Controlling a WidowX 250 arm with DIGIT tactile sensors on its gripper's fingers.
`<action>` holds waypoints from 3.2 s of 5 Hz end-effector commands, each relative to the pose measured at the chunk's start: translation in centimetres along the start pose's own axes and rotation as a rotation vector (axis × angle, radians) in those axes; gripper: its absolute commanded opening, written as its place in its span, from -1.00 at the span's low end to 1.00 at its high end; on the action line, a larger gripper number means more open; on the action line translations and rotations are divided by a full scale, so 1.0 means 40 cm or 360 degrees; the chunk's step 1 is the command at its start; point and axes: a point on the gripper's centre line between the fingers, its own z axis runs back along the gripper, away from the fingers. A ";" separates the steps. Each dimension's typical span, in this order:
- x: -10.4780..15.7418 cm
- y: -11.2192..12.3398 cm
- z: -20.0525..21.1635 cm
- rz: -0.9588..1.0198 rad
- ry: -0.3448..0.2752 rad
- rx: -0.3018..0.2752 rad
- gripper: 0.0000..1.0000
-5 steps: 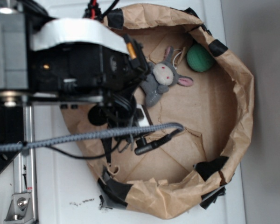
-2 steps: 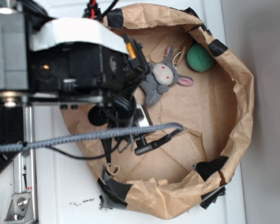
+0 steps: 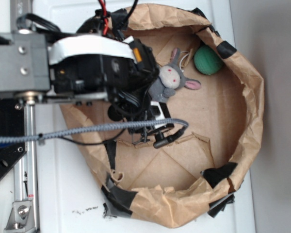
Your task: Grab the green ball.
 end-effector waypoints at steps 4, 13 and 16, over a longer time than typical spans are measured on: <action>0.124 0.021 -0.194 0.0084 -0.0022 0.0204 1.00; 0.124 -0.090 -0.116 -0.0195 -0.0079 0.0101 -1.00; 0.100 -0.223 0.155 -0.0430 0.0410 0.0012 -1.00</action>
